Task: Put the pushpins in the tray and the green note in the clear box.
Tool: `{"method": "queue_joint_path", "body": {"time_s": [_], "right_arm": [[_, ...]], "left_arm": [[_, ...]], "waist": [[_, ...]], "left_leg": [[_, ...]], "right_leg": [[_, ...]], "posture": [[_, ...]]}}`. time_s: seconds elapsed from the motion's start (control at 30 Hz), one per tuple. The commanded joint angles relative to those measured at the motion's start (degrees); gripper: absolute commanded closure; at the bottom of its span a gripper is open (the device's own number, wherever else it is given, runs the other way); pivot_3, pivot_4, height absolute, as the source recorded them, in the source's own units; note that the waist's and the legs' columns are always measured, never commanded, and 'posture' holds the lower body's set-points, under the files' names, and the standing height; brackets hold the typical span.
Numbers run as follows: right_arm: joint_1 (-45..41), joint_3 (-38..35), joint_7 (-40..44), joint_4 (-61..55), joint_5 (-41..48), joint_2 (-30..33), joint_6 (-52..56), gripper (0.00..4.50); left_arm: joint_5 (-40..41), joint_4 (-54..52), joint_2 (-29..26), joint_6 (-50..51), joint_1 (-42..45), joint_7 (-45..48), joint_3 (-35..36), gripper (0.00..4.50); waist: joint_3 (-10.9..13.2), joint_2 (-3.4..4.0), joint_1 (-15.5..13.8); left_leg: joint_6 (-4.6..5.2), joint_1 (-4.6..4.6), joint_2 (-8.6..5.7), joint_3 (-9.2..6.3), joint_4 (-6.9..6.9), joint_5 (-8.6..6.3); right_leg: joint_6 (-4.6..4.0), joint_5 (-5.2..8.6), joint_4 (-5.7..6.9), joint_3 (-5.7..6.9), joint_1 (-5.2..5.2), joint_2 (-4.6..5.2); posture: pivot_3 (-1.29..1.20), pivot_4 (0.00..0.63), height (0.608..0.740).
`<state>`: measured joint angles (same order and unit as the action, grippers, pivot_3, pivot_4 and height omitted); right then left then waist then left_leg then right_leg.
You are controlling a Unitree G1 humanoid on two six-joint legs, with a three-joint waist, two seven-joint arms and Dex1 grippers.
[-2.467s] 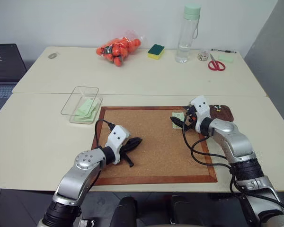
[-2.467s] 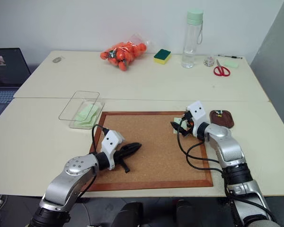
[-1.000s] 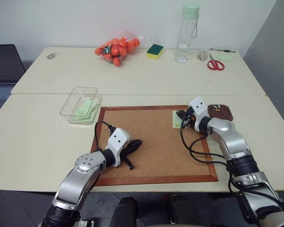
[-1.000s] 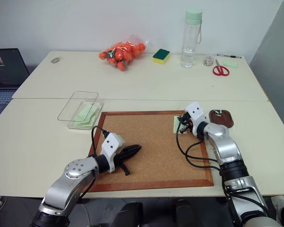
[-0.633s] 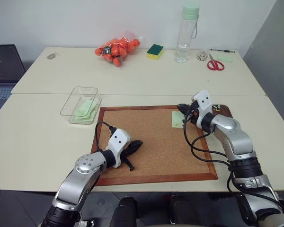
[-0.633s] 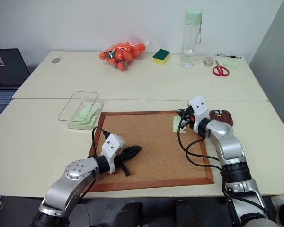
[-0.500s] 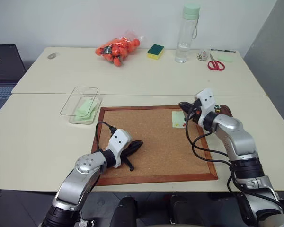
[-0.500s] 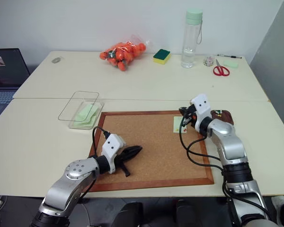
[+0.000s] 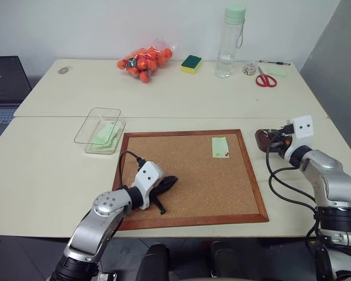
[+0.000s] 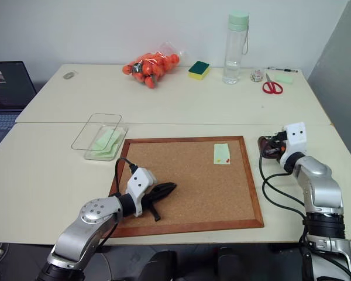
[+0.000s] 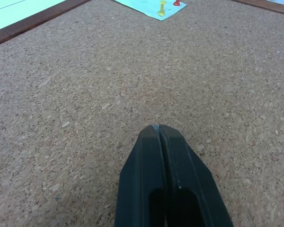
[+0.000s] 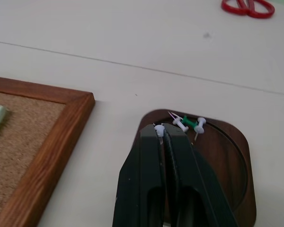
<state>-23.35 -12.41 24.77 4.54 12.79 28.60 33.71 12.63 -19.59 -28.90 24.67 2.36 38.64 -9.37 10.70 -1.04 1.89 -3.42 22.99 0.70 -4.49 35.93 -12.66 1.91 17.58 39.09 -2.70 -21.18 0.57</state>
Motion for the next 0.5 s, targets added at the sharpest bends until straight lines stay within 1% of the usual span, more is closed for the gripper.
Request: {"method": "queue_joint_path", "body": {"time_s": [0.03, 0.07, 0.1, 0.2, 0.3, 0.37, 0.4, 0.5], "right_arm": [[-0.24, -1.65, -0.85, 0.10, 0.59, 0.78, 0.46, 4.24], [-0.26, -1.67, -0.97, 0.49, 0.50, 0.85, 0.45, 4.00], [-0.28, -1.78, -1.08, 0.87, 0.50, 0.84, 0.42, 3.92], [-0.32, -1.77, -1.37, 1.58, 0.31, 1.11, 0.01, 3.36], [-0.42, -1.69, -1.70, 1.87, 0.09, 1.53, -0.23, 2.73], [-0.42, -1.80, -1.70, 2.02, -0.07, 2.00, -0.49, 2.44], [-0.47, -1.80, -1.67, 2.11, -0.08, 2.14, -0.48, 2.17], [-0.35, -1.88, -1.80, 2.06, 0.10, 2.34, -0.15, 1.55]], "left_arm": [[-0.48, 0.12, -0.27, -0.51, -0.27, 0.77, -1.04, 4.50], [-0.56, 0.17, -0.25, -0.55, -0.24, 0.80, -1.06, 4.50], [-0.63, 0.21, -0.23, -0.59, -0.21, 0.82, -1.07, 4.50], [-0.78, 0.36, -0.18, -0.72, -0.08, 0.86, -1.11, 4.50], [-0.89, 0.52, -0.14, -0.83, 0.04, 0.89, -1.13, 4.50], [-1.08, 0.65, -0.09, -1.01, 0.11, 0.92, -1.23, 4.50], [-1.14, 0.76, -0.06, -1.06, 0.20, 0.95, -1.26, 4.50], [-1.29, 1.00, -0.01, -1.29, 0.33, 1.01, -1.36, 4.50]], "waist": [[0.00, 0.00, -0.02], [0.00, 0.00, -0.02], [0.00, 0.00, -0.03], [0.00, 0.00, -0.03], [0.00, 0.00, -0.03], [0.00, 0.00, -0.04], [0.00, 0.00, -0.04], [0.00, 0.00, -0.05]], "left_leg": [[0.00, 0.00, 0.00, 0.00, 0.00, 0.00], [0.00, 0.01, 0.00, 0.00, 0.00, 0.00], [0.00, 0.01, -0.01, 0.01, 0.00, 0.00], [0.00, 0.01, -0.01, 0.01, 0.00, 0.00], [0.00, 0.00, 0.00, 0.01, 0.00, 0.00], [0.00, 0.00, -0.01, 0.01, 0.00, 0.00], [0.00, 0.01, -0.01, 0.01, 0.00, 0.00], [0.00, 0.01, -0.01, 0.01, 0.00, 0.00]], "right_leg": [[0.00, 0.00, 0.00, 0.00, 0.00, 0.00], [0.00, 0.00, 0.00, 0.00, 0.00, 0.00], [0.00, 0.00, -0.01, 0.00, 0.00, 0.00], [0.00, 0.00, -0.01, 0.00, 0.00, 0.01], [0.02, 0.01, -0.01, 0.00, 0.00, 0.00], [0.03, 0.01, -0.01, 0.00, 0.00, 0.00], [0.03, 0.02, -0.01, 0.00, 0.01, 0.01], [0.03, 0.02, -0.01, 0.00, 0.01, 0.01]], "posture": [[0.00, 0.150, 0.740], [0.00, 0.150, 0.740], [0.00, 0.150, 0.740], [0.00, 0.150, 0.740], [0.00, 0.150, 0.740], [0.00, 0.150, 0.740], [0.00, 0.150, 0.740], [0.00, 0.150, 0.740]]}}
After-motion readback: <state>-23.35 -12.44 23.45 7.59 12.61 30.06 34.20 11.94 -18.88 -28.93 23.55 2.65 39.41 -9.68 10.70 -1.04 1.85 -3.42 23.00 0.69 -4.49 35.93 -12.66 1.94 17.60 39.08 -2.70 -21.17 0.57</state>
